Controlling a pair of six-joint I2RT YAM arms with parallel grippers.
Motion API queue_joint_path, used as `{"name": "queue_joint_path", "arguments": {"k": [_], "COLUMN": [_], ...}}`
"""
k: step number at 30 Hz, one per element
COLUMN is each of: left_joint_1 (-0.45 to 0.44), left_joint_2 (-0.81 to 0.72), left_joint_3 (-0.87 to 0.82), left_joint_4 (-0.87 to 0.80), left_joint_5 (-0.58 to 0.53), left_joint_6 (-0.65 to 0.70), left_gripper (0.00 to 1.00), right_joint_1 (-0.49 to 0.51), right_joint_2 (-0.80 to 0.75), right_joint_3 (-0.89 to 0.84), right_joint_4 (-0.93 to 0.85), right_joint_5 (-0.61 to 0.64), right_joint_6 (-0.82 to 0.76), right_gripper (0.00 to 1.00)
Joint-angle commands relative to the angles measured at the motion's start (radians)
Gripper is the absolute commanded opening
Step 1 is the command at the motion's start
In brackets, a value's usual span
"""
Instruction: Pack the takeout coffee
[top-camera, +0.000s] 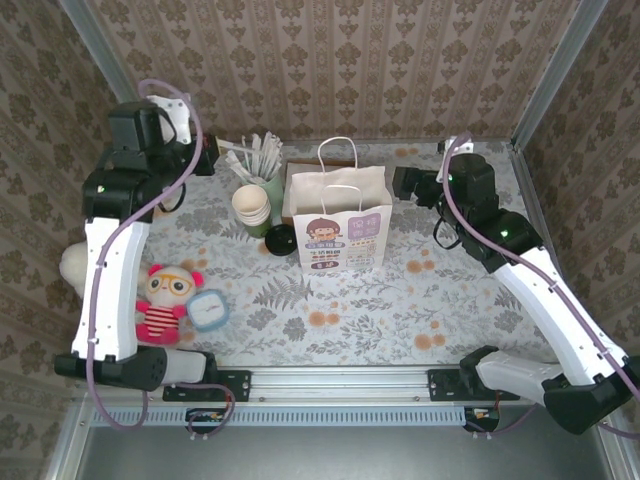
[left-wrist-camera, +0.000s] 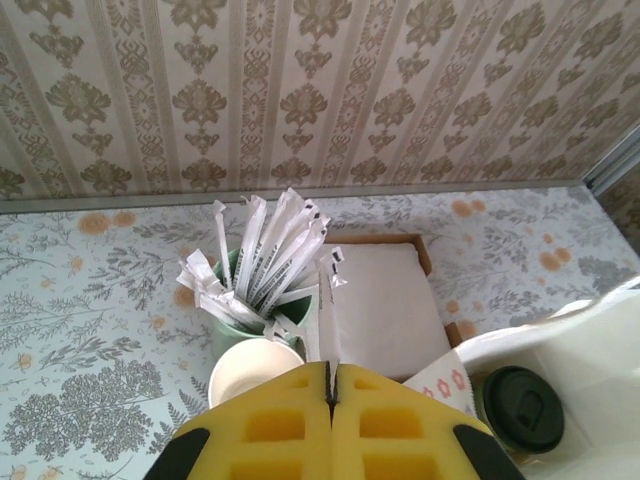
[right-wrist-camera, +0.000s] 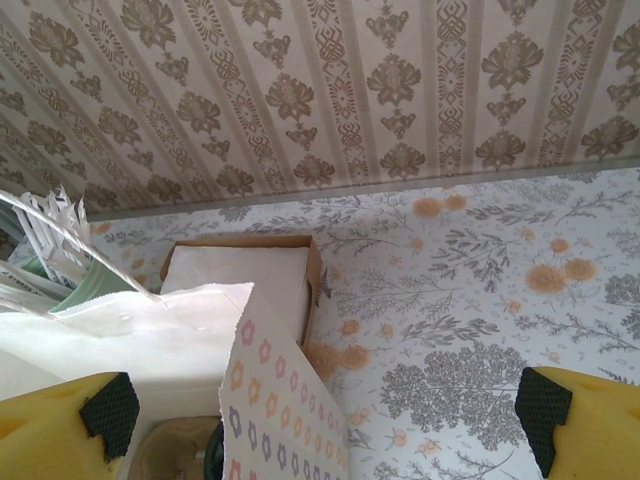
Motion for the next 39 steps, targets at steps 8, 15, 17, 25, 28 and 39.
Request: {"name": "queue_joint_path", "arguments": {"k": [8, 15, 17, 25, 28, 39], "left_joint_1": [0.002, -0.005, -0.009, -0.092, -0.134, -0.312], "left_joint_2": [-0.079, -0.14, -0.136, -0.04, 0.001, 0.215], "left_joint_3": [0.154, 0.114, 0.101, 0.147, 0.168, 0.36], "left_joint_4": [-0.108, -0.096, -0.111, -0.288, -0.34, -0.519], "left_joint_5": [0.347, 0.49, 0.487, 0.366, 0.325, -0.049], "left_joint_6": [-0.012, 0.035, 0.052, 0.212, 0.256, 0.354], "left_gripper": [0.0, 0.0, 0.0, 0.0, 0.0, 0.0], "right_joint_1": [-0.006, -0.006, -0.005, -0.005, -0.006, -0.006], "right_joint_2": [0.032, 0.056, 0.062, 0.048, 0.041, 0.076], "right_joint_3": [0.019, 0.045, 0.056, 0.066, 0.063, 0.084], "right_joint_4": [0.06, 0.05, 0.044, 0.027, 0.021, -0.063], "right_joint_5": [-0.032, -0.044, -0.052, -0.057, -0.054, -0.117], "right_joint_6": [0.004, 0.007, 0.015, 0.034, 0.04, 0.041], "right_gripper": [1.0, 1.0, 1.0, 1.0, 1.0, 1.0]}}
